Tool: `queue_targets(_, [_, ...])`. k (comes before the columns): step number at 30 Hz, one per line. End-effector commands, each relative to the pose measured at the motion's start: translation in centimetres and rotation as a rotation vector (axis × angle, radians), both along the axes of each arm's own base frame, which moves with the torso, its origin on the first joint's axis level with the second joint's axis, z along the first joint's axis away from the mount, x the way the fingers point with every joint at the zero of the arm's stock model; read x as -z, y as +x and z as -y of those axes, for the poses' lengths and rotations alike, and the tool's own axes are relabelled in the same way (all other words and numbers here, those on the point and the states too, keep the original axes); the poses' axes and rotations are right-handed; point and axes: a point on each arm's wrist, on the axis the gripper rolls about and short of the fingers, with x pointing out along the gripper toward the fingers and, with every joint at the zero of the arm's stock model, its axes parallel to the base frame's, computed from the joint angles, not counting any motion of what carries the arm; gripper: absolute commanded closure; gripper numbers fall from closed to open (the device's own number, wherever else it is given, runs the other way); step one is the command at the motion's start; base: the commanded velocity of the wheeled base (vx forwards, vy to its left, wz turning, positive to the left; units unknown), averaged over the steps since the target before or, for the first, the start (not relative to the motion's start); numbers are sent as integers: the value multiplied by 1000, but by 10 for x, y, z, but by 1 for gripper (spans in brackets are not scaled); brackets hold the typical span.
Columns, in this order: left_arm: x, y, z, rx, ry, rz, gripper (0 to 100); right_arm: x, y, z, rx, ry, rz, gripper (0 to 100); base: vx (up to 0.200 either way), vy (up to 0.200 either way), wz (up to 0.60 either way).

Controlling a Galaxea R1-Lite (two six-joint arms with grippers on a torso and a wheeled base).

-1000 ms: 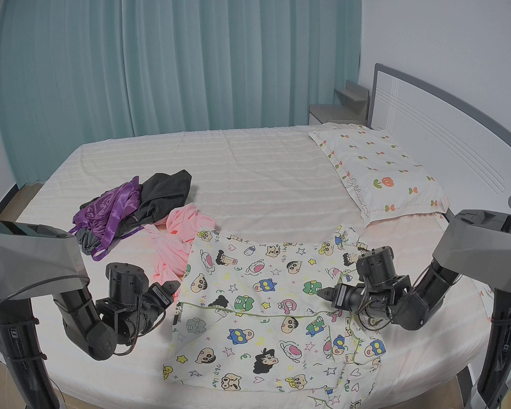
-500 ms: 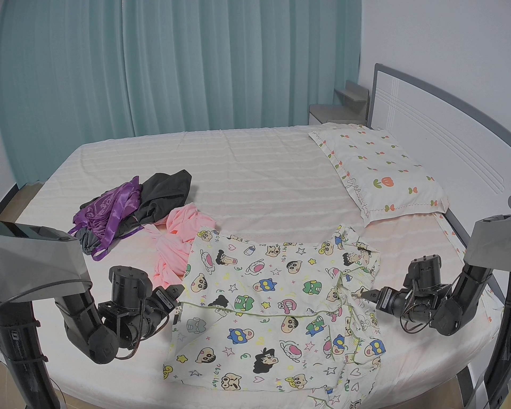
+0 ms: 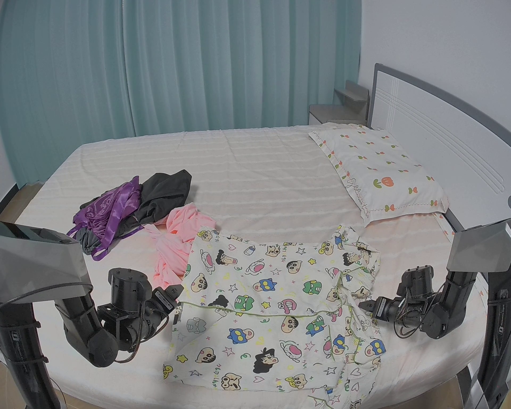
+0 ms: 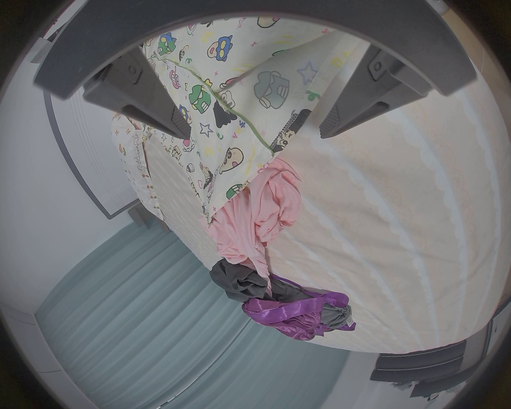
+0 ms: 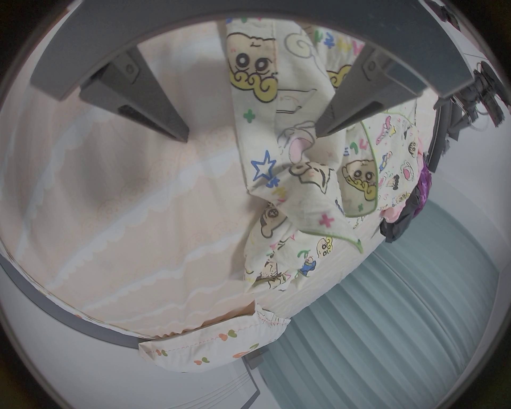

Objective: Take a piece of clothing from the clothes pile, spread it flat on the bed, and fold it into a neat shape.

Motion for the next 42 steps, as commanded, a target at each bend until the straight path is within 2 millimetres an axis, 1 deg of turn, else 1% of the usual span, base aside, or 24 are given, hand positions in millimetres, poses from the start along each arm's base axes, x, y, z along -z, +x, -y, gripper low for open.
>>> queue_targets(1, [1, 0, 0, -2, 2, -3, 0, 7, 5, -3, -10, -2, -4, 100, 0, 0, 0])
queue_targets(9, [1, 0, 0, -2, 2, -3, 0, 3, 5, -2, 1, 2, 8, 100, 0, 0, 0])
queue_targets(14, [1, 0, 0, -2, 2, -4, 0, -7, 2, 4, 22, 2, 35, 100, 0, 0, 0])
queue_targets(16, [1, 0, 0, -2, 2, -4, 0, -15, 0, 8, 33, 4, 49, 100, 0, 0, 0])
queue_targets(18, [2, 0, 0, -2, 3, -6, 0, -20, 0, 15, 55, 3, 65, 100, 0, 0, 0])
queue_targets(19, [2, 0, 0, -2, 3, -6, 0, -20, 0, 15, 55, 3, 65, 100, 0, 0, 0])
queue_targets(20, [2, 0, 0, -2, 3, -6, 0, -26, 1, 23, 81, 1, 82, 100, 0, 0, 0])
queue_targets(28, [2, -1, 0, -1, 3, -6, 0, -28, 4, 53, 172, -8, 97, 100, 0, 0, 0])
queue_targets(32, [2, -2, 3, 10, 4, -9, 0, -24, 3, 57, 173, -15, 82, 100, 0, 0, 0])
queue_targets(37, [4, -5, 4, 18, 7, -19, 0, -28, 13, 68, 198, -22, 131, 100, 0, 0, 0])
queue_targets(42, [6, -6, 4, 20, 11, -28, 0, -26, 16, 76, 197, -53, 136, 100, 0, 0, 0])
